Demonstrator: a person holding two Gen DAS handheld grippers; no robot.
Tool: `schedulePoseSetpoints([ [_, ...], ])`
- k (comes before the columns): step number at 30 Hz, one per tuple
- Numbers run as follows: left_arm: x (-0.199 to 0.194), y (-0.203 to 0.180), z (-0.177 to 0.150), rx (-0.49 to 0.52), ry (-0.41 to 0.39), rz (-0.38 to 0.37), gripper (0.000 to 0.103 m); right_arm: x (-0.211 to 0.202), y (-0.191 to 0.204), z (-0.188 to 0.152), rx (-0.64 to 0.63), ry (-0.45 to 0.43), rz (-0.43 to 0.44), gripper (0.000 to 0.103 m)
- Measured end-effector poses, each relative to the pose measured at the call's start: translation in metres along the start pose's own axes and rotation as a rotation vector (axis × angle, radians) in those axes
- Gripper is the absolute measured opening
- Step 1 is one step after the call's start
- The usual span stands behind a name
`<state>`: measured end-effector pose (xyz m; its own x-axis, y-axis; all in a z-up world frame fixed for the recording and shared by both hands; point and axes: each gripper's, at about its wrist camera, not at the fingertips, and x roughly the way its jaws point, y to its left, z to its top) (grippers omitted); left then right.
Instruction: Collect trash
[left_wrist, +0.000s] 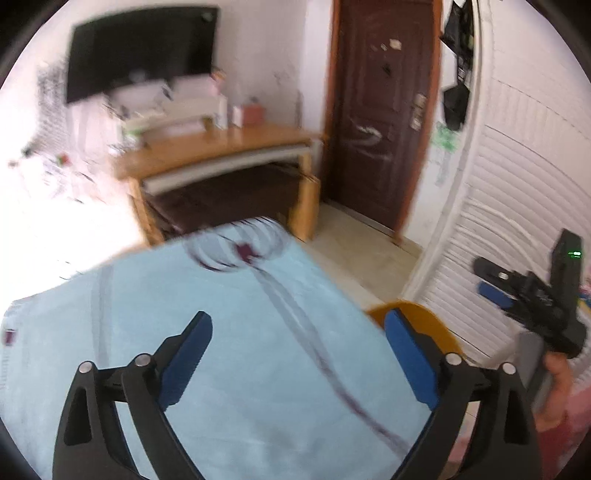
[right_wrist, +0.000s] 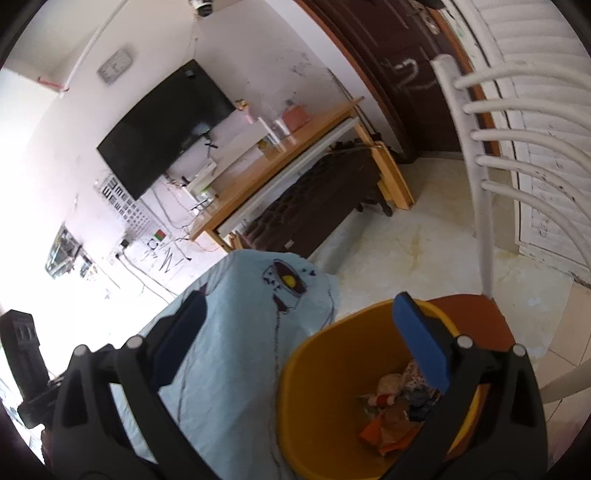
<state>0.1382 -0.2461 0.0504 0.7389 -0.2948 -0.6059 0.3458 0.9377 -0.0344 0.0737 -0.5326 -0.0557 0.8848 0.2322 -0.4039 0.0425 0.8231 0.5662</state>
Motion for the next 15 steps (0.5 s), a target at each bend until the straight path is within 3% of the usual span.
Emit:
schedulePoseSetpoints([
  [7,-0.047,0.052,-0.013,-0.009,-0.155,0.273,0.096,0.003,0.082,-0.028,-0.176,-0.014,0.016,0.097],
  [15,-0.099,0.095,-0.031,-0.084,-0.219,0.332,0.096,0.003,0.17,-0.073,-0.313,-0.024,0.104,0.097],
])
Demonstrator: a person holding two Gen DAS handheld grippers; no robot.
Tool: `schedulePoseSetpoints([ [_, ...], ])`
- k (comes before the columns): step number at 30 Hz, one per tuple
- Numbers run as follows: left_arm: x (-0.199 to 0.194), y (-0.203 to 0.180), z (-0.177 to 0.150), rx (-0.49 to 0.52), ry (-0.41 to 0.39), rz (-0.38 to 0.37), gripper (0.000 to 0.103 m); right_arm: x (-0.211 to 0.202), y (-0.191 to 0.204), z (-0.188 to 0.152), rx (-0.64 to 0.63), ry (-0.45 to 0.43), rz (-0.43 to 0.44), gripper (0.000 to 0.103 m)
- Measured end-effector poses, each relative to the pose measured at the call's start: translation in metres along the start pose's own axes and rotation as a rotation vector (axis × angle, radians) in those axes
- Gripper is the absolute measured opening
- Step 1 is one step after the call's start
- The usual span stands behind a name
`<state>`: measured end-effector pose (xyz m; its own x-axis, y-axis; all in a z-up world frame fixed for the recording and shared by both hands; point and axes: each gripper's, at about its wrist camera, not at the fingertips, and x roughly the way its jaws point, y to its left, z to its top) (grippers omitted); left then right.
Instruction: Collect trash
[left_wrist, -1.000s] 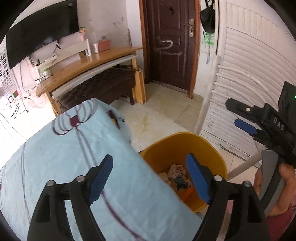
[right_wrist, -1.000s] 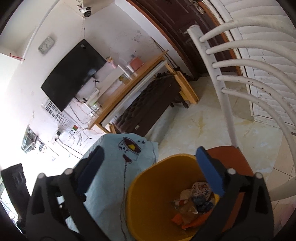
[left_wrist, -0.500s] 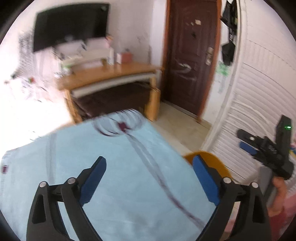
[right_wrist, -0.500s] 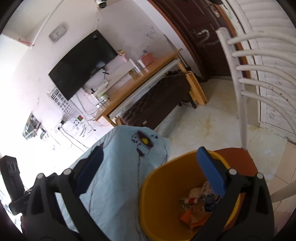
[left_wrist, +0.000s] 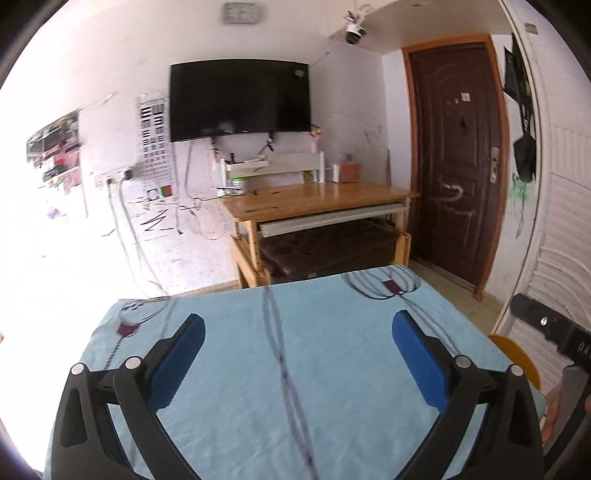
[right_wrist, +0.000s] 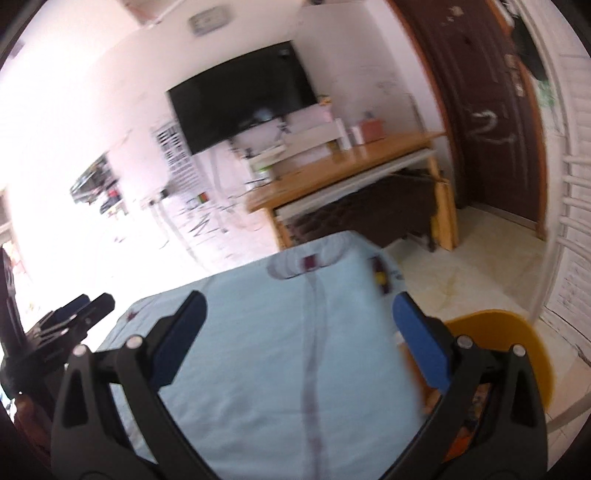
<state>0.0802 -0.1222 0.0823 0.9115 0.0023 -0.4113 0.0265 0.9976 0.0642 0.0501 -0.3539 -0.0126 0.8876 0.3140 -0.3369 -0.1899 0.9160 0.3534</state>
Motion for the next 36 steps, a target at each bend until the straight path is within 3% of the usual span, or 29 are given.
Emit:
schedulePoseSetpoints([
  [3,-0.012,0.019,-0.004,-0.024,-0.005,0.043,0.096,0.003,0.025,-0.008,-0.023,-0.001,0.013,0.097],
  [9,-0.03,0.05,-0.02,-0.093,0.04,-0.018,0.096,0.002,0.069,-0.026,-0.101,-0.012,0.011,0.097],
  [15,-0.044,0.069,-0.033,-0.118,0.043,-0.011,0.096,0.001,0.092,-0.039,-0.15,-0.024,0.0,0.097],
  [22,-0.05,0.086,-0.044,-0.149,0.06,0.007,0.096,-0.001,0.1,-0.045,-0.192,-0.022,-0.017,0.097],
  [36,-0.046,0.085,-0.047,-0.152,0.078,0.002,0.096,-0.001,0.097,-0.043,-0.18,-0.018,-0.018,0.097],
])
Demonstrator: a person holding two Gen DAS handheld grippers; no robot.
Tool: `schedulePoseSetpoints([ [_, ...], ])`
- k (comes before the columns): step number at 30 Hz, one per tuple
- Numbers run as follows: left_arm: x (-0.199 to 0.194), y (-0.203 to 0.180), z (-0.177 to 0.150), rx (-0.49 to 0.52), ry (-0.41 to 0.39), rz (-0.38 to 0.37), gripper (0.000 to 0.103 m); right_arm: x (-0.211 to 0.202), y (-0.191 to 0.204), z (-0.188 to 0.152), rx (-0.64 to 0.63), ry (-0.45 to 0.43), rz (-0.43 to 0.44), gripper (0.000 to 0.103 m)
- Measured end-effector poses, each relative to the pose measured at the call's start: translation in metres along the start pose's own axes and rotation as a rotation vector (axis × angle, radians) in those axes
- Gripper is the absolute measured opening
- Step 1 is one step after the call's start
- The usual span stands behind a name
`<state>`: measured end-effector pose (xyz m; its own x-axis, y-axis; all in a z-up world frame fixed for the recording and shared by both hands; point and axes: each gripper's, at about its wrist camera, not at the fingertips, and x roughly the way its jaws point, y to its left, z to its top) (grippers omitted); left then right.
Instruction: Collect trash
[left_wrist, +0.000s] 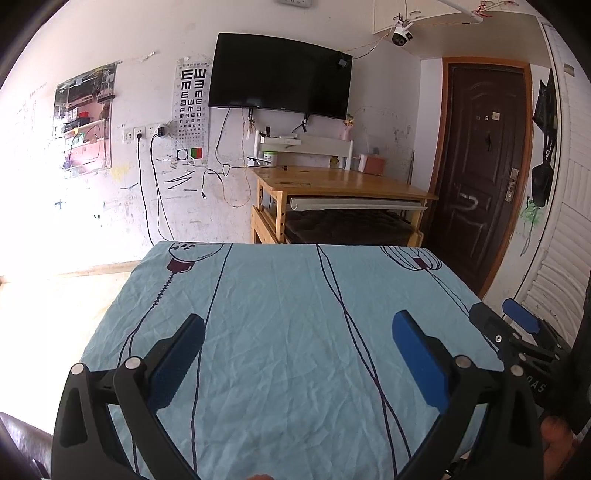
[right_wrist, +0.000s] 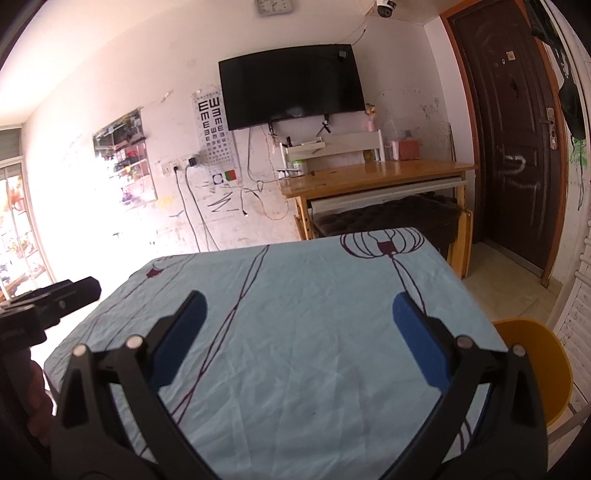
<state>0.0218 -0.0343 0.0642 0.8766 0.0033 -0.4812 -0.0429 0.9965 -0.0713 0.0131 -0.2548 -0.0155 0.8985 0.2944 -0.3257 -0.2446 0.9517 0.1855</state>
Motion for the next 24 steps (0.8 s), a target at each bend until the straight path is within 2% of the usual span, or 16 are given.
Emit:
schedulePoseSetpoints([
  [24,0.0076,-0.005,-0.0065,-0.008,0.038,-0.008,0.096,0.0049,-0.0019,-0.0047,-0.008,0.019,0.005,0.097],
])
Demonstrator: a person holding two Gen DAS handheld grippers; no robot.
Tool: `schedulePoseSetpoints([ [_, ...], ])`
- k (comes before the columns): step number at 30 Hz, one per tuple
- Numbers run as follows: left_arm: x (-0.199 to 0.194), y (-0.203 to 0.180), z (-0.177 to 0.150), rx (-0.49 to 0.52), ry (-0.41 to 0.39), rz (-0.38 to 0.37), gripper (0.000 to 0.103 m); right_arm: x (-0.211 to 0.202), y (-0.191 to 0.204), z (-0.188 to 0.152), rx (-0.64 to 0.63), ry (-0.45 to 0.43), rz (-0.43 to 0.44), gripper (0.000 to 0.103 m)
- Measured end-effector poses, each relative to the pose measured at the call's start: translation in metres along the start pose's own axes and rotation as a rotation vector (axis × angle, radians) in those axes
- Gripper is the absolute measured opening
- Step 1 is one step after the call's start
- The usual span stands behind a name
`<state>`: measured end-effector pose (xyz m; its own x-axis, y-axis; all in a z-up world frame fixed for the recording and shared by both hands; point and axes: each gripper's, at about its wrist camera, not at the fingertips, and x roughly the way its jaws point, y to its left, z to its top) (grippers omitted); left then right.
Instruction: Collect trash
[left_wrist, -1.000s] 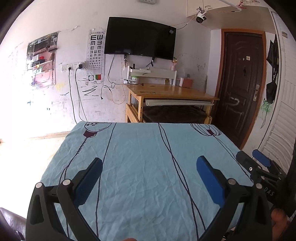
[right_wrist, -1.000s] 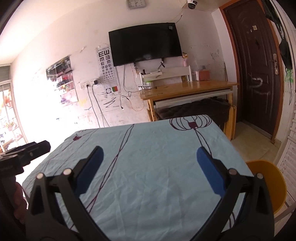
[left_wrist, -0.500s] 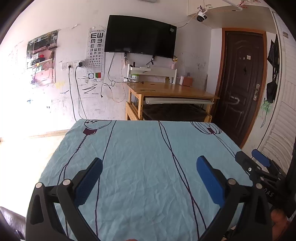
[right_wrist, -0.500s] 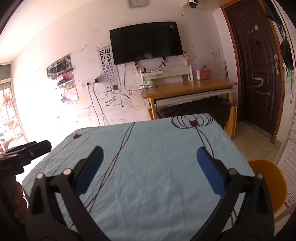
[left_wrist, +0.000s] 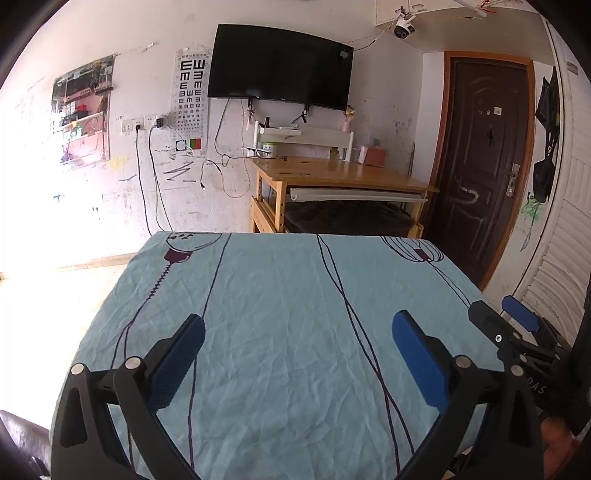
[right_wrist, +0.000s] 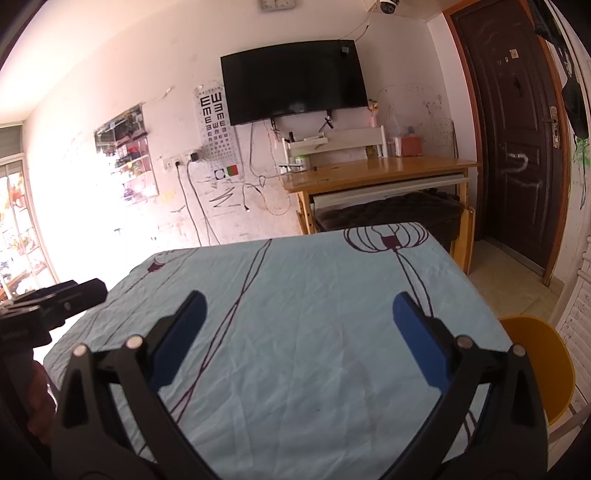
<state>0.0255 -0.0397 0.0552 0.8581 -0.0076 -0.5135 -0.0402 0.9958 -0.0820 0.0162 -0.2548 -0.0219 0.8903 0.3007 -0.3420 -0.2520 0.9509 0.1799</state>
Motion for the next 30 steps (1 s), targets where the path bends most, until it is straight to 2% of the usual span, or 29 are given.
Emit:
schedulePoseSetpoints([
  [3,0.0041,-0.0006,-0.0018,-0.005,0.023,-0.026,0.096,-0.0001,0.0014,-0.0022,-0.002,0.001,0.002,0.097],
  [6,0.0064,-0.0021,-0.0034,-0.001,0.032,-0.021,0.096,0.0009,0.0006,-0.0024,-0.004,0.004,0.003,0.097],
  [14,0.0082,-0.0054,-0.0059,0.008,0.01,0.015,0.096,0.0014,0.0003,-0.0045,-0.004,0.005,0.006,0.097],
  [20,0.0053,-0.0074,-0.0073,0.016,-0.008,0.015,0.096,0.0014,0.0004,-0.0042,-0.006,0.004,0.004,0.097],
  [30,0.0063,-0.0089,-0.0069,0.019,0.009,0.005,0.096,0.0016,0.0007,-0.0041,-0.006,0.007,0.006,0.097],
])
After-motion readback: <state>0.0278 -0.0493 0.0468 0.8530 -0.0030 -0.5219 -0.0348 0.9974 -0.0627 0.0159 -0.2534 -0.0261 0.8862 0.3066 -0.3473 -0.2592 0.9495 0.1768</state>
